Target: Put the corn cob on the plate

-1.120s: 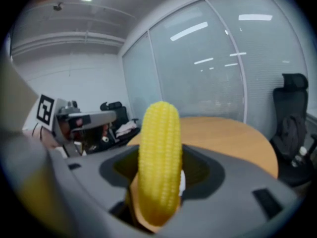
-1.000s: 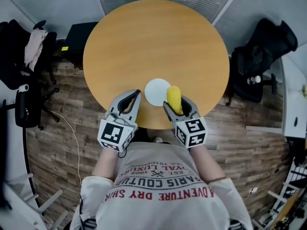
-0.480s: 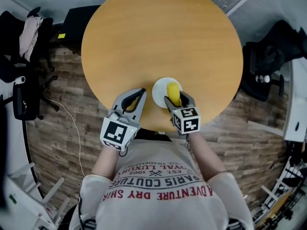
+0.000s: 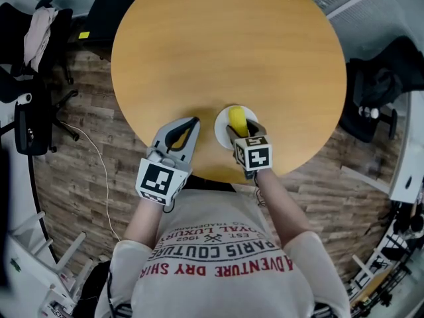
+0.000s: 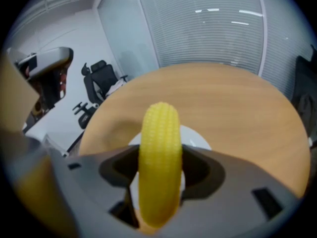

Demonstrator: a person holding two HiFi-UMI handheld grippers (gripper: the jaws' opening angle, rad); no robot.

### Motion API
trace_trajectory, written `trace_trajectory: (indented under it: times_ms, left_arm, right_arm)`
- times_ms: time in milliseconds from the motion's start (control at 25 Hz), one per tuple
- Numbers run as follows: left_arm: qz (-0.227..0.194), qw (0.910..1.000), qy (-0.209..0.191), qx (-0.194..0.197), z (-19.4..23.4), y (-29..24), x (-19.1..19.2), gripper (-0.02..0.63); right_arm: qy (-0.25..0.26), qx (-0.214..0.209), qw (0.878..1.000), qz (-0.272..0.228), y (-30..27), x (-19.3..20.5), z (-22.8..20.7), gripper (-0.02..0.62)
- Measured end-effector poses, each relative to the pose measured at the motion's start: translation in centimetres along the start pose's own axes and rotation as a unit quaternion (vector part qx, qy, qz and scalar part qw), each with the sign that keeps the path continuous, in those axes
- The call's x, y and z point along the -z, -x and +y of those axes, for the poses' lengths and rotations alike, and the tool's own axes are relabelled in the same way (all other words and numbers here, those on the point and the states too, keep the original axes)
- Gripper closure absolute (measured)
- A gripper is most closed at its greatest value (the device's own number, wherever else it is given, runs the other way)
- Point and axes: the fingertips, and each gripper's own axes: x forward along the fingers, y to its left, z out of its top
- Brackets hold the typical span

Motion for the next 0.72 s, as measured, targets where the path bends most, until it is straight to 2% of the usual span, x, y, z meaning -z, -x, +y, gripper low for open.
trace_trajectory:
  times_ms: [200, 360, 600, 720]
  left_arm:
    - [0.002, 1.0000, -0.003, -0.008, 0.5, -0.2, 0.5, 0.574]
    - [0.010, 0.9996, 0.017, -0.020, 1.0, 0.2, 1.0, 0.574]
    - [0.005, 0.9998, -0.007, -0.019, 1.1, 0.1, 1.1, 0.574]
    - [0.006, 0.9998, -0.007, -0.016, 0.9, 0.0, 1.0, 0.574]
  right_arm:
    - [0.004, -0.007, 1.000, 0.020, -1.2, 0.3, 0.1, 0.327]
    - [0.010, -0.002, 1.000, 0.025, -1.5, 0.3, 0.2, 0.327]
    - [0.027, 0.009, 0.999, 0.020, -1.6, 0.5, 0.3, 0.327]
    - [0.016, 0.002, 1.000, 0.014, -1.6, 0.3, 0.6, 0.327]
